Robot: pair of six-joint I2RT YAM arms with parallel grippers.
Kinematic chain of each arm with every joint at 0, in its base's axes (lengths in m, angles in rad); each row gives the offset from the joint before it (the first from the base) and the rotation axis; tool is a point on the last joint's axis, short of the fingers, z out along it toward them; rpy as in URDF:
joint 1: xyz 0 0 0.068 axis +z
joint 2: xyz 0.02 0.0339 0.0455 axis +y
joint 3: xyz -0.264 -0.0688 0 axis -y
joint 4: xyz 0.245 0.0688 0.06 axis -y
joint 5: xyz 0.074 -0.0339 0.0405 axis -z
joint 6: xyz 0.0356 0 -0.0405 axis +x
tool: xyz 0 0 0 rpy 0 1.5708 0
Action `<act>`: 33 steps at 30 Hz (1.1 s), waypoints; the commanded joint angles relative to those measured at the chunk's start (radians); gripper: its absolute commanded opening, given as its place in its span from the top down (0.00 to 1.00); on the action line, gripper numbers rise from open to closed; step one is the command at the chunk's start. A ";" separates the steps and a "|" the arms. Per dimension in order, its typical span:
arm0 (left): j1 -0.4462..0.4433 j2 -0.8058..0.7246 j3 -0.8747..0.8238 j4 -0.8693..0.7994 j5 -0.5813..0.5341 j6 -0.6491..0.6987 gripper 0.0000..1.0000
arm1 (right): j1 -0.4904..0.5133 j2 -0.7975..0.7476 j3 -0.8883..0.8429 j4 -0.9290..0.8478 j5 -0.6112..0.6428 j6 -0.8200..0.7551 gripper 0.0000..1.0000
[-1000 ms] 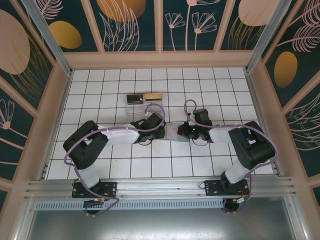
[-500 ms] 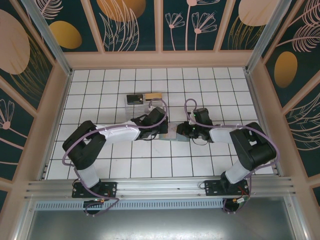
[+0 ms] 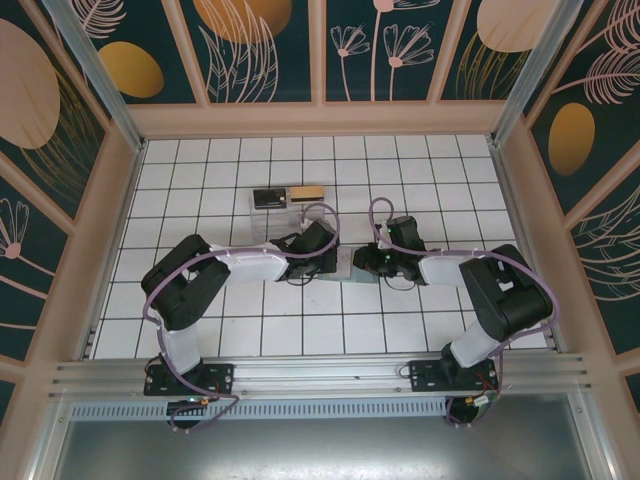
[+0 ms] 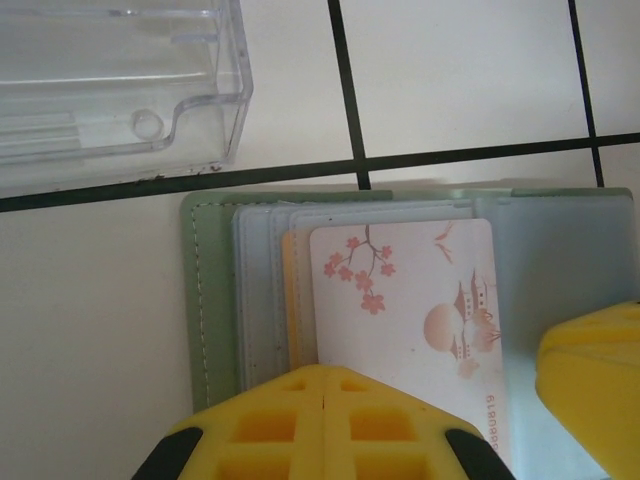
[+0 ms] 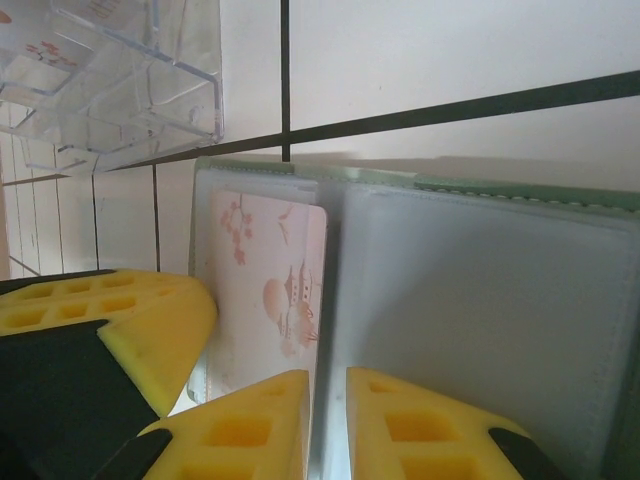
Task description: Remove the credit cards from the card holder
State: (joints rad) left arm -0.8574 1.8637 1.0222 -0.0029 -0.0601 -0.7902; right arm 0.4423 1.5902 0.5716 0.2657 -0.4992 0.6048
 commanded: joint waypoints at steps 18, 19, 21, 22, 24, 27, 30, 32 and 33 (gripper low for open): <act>-0.002 0.023 -0.037 0.004 0.011 -0.034 1.00 | -0.001 0.034 0.013 0.018 -0.030 0.027 0.80; -0.001 0.023 -0.038 0.004 0.012 -0.034 1.00 | 0.001 0.031 0.011 0.019 -0.029 0.027 0.80; -0.002 0.021 -0.039 0.004 0.010 -0.034 1.00 | 0.002 0.034 0.011 0.010 -0.024 0.025 0.80; -0.002 0.021 -0.039 0.004 0.011 -0.034 1.00 | 0.001 0.036 0.011 0.009 -0.025 0.023 0.80; -0.002 0.018 -0.042 0.004 0.009 -0.034 1.00 | 0.001 0.052 0.010 0.012 -0.027 0.022 0.80; -0.002 0.015 -0.043 0.006 0.010 -0.034 1.00 | 0.001 0.075 0.002 0.060 -0.060 0.039 0.80; -0.002 0.017 -0.043 0.007 0.013 -0.035 1.00 | 0.005 0.090 0.004 0.105 -0.089 0.063 0.83; -0.002 0.018 -0.043 0.007 0.014 -0.035 1.00 | 0.006 0.094 0.007 0.115 -0.096 0.067 0.83; -0.002 0.018 -0.044 0.007 0.015 -0.035 1.00 | 0.006 0.094 0.008 0.115 -0.098 0.066 0.84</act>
State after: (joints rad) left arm -0.8574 1.8648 1.0050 0.0338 -0.0570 -0.8158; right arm 0.4419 1.6600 0.5716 0.3523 -0.5732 0.6582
